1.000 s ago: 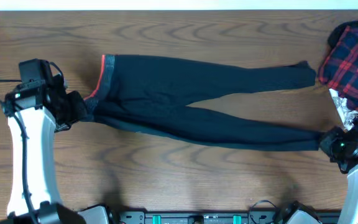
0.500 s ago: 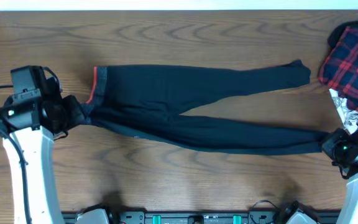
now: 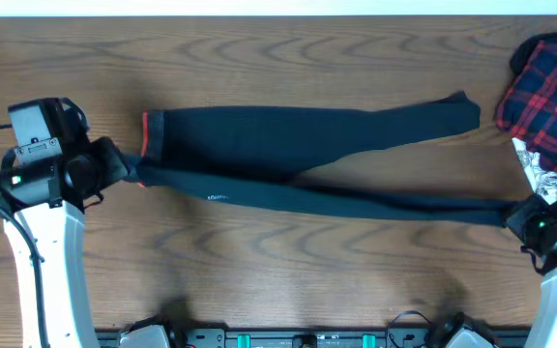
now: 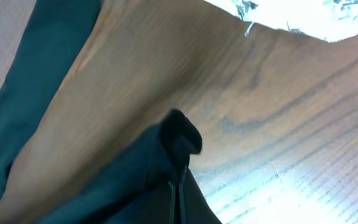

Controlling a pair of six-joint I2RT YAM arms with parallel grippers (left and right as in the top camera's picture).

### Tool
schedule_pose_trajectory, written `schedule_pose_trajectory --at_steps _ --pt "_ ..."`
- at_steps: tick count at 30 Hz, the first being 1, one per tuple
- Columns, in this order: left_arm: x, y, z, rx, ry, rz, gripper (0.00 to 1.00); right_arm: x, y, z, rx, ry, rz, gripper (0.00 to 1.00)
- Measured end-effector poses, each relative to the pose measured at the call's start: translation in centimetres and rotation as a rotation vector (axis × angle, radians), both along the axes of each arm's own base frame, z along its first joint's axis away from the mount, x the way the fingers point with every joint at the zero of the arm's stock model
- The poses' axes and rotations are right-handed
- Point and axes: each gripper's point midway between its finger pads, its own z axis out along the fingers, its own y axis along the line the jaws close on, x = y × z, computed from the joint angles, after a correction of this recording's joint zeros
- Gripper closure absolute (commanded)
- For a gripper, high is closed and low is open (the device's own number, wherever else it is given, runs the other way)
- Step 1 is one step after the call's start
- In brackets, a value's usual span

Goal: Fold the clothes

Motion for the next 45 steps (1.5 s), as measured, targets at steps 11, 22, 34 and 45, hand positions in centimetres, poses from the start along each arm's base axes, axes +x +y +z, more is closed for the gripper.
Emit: schedule_pose_trajectory --at_steps 11,22,34,45 --pt "2.8 0.9 -1.7 0.003 -0.004 0.005 0.94 5.0 -0.8 1.7 0.003 -0.001 0.076 0.99" --pt "4.6 1.2 -3.3 -0.009 -0.002 -0.001 0.94 9.4 1.2 1.2 0.011 0.033 0.196 0.99" --pt "-4.3 -6.2 -5.8 -0.321 0.382 -0.053 0.63 9.3 1.5 0.5 0.011 0.065 0.202 0.99" --pt "-9.1 -6.8 -6.2 -0.332 0.596 0.054 0.34 8.4 2.0 0.0 0.029 0.108 0.209 0.99"
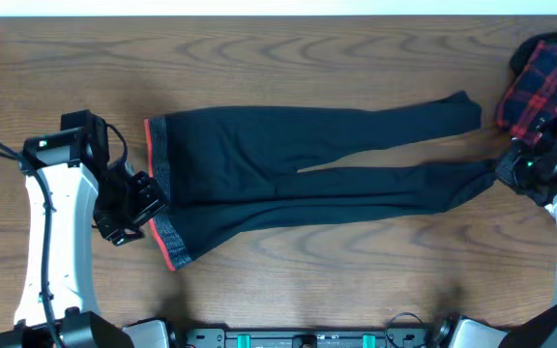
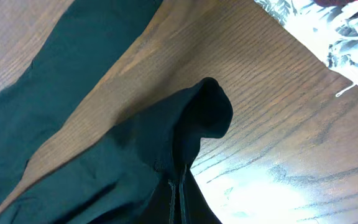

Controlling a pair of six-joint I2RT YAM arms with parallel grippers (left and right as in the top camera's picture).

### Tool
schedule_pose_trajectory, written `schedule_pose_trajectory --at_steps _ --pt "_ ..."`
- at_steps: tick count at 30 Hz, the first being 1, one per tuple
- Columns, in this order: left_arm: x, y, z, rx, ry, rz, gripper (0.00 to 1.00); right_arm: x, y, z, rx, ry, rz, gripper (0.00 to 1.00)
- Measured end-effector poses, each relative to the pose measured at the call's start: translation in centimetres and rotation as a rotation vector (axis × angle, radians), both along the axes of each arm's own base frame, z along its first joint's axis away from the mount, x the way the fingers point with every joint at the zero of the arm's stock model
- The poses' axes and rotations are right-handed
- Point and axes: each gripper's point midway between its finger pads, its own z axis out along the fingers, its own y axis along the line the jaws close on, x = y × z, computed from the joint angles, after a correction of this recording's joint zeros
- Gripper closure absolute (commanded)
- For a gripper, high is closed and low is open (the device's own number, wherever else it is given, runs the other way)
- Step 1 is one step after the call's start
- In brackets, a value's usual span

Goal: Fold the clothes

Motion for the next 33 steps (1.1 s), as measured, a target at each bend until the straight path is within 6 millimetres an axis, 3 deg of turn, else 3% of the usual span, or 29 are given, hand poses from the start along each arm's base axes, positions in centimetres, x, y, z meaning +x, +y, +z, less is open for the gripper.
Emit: schedule_pose_trajectory --at_steps 6,11,16,25,33 --pt "-1.8 0.8 -5.1 0.031 0.064 0.049 0.34 0.0 0.0 0.0 -0.006 0.002 0.015 0.99" --pt "-1.6 1.0 -7.9 0.004 0.017 0.064 0.32 0.0 0.0 0.0 -0.009 0.001 0.021 0.99" --pt "-0.2 0.1 -9.3 -0.06 -0.085 0.01 0.31 0.0 0.0 0.0 -0.011 0.002 0.025 0.99" --pt "-2.5 -1.8 -12.5 -0.165 -0.002 -0.014 0.31 0.0 0.0 0.0 -0.012 0.002 0.027 0.99" --pt "-2.9 -0.8 -13.1 -0.105 0.025 -0.012 0.31 -0.1 0.0 0.0 -0.012 0.004 0.028 0.99"
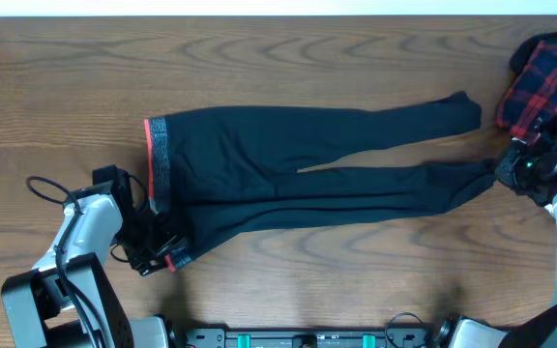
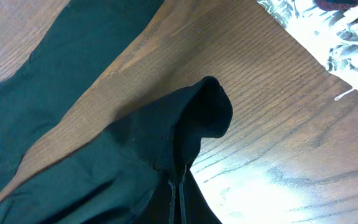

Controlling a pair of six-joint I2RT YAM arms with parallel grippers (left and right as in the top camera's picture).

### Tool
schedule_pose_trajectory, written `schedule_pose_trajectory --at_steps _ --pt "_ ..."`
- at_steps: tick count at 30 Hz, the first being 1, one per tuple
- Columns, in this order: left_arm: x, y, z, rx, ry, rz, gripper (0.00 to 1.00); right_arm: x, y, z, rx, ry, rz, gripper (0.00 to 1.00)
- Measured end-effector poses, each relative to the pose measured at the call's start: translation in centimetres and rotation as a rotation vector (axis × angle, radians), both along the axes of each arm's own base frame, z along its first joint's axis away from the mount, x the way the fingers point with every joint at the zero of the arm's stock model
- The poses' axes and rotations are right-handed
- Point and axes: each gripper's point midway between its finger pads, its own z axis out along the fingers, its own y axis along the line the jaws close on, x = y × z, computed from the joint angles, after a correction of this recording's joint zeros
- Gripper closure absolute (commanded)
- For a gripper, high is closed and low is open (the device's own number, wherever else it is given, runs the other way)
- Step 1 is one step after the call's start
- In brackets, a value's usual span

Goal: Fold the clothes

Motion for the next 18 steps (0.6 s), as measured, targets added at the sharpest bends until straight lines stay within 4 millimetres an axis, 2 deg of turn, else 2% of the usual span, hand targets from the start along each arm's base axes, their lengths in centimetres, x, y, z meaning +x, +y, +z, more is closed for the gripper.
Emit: schedule_pose_trajectory --at_steps 4,9,18 --pt "-0.4 1.0 -0.3 0.062 0.028 0.016 0.3 0.0 0.0 0.0 -0.001 0.0 0.002 0.99" --pt "0.3 1.5 -0.5 0.091 0.007 0.034 0.3 0.0 0.0 0.0 -0.001 0.001 0.002 0.99" --pt "0.9 0.8 -0.9 0.057 -0.053 0.047 0.31 -0.1 0.0 0.0 0.0 0.003 0.002 0.99"
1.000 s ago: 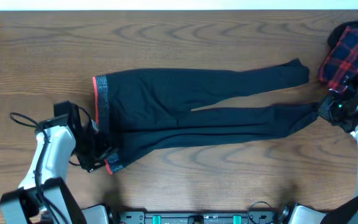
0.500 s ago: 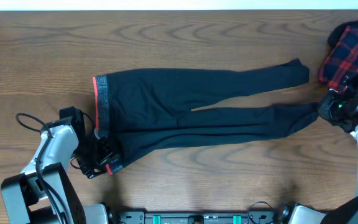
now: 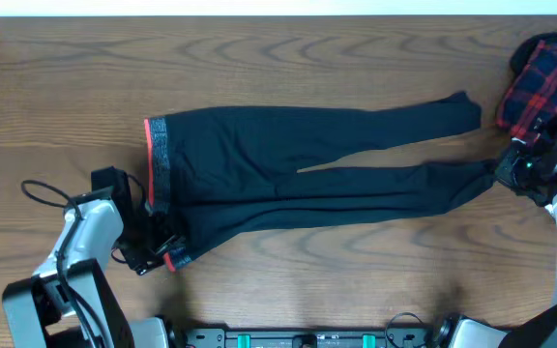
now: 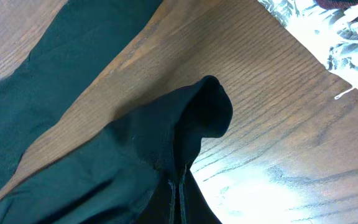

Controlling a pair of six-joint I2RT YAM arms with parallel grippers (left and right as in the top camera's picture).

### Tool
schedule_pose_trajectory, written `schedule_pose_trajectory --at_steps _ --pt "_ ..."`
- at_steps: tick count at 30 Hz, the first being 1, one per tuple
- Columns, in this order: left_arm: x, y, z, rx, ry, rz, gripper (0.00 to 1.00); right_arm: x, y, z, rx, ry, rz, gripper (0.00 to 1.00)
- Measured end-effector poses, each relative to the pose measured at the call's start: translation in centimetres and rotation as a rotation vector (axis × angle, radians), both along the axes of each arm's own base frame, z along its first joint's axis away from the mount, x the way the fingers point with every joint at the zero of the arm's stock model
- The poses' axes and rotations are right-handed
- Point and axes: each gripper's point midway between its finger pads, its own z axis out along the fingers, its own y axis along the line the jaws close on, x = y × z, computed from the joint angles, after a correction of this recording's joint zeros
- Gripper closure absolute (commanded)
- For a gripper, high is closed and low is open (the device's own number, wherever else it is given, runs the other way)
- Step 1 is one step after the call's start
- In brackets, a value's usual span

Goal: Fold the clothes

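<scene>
Black leggings (image 3: 298, 164) lie lengthwise across the table, their red-trimmed waistband (image 3: 155, 159) at the left and both legs running right. The upper leg ends free at the far right (image 3: 464, 108). My right gripper (image 3: 504, 174) is shut on the lower leg's cuff (image 4: 207, 115), which bunches up just ahead of the closed fingers (image 4: 180, 199). My left gripper (image 3: 162, 253) sits on the waistband's lower corner, where a bit of red trim (image 3: 173, 261) shows. Whether its jaws hold the cloth cannot be made out from above.
A red plaid garment (image 3: 547, 82) is heaped at the back right, close behind the right gripper. A white patterned cloth (image 4: 328, 31) lies beside it. The left arm's cable (image 3: 42, 188) loops over the wood at the left.
Hardly anything differs. The left arm has shifted very slightly, and both grippers stay at the same spots on the leggings.
At first the leggings lay twisted, the left gripper pinching the waist and the right holding the lower cuff near the front right. Then the waist lay spread and the cuff was farther back by the plaid heap. Later the left gripper was at the waist's lower corner, as now.
</scene>
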Motion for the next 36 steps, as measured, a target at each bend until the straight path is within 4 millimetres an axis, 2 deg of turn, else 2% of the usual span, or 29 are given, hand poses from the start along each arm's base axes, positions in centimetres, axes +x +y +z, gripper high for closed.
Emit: schedule_pose_trajectory --at_steps 1,3,4,6,10,14,18,22,26,29,36 --pt "0.0 -0.1 0.0 -0.008 -0.007 0.003 0.34 0.0 0.0 0.0 0.0 0.0 0.0 0.99" --pt "0.1 -0.6 0.1 -0.037 -0.02 0.018 0.46 0.0 0.0 0.0 0.0 0.0 0.0 0.99" --pt "0.3 -1.1 0.1 -0.067 -0.033 0.02 0.57 0.0 0.0 0.0 0.0 0.0 0.0 0.99" --pt "0.4 -1.8 0.1 -0.108 -0.047 0.029 0.72 0.0 0.0 0.0 0.0 0.001 0.0 0.99" --pt "0.5 -3.1 -0.1 -0.185 -0.059 0.031 0.8 0.0 0.0 0.0 0.0 0.002 0.0 0.99" --pt "0.4 -3.4 -0.1 -0.204 -0.059 0.031 0.89 0.0 0.0 0.0 0.0 0.002 0.0 0.99" --pt "0.4 -3.5 -0.1 -0.212 -0.06 0.031 0.94 0.0 0.0 0.0 0.0 0.002 0.0 0.99" --pt "0.7 -3.5 -0.1 -0.214 -0.073 0.029 0.94 0.0 0.0 0.0 0.0 0.002 0.0 0.99" --pt "1.1 -3.5 -0.1 -0.213 -0.091 0.026 0.87 0.0 0.0 0.0 0.0 0.002 0.0 0.99" --pt "1.4 -3.5 -0.1 -0.22 -0.106 0.026 0.85 0.0 0.0 0.0 0.0 0.002 0.0 0.99" --pt "4.1 -4.8 1.1 -0.318 -0.273 -0.044 0.85 -0.1 0.0 0.0 0.001 0.004 0.0 0.99"
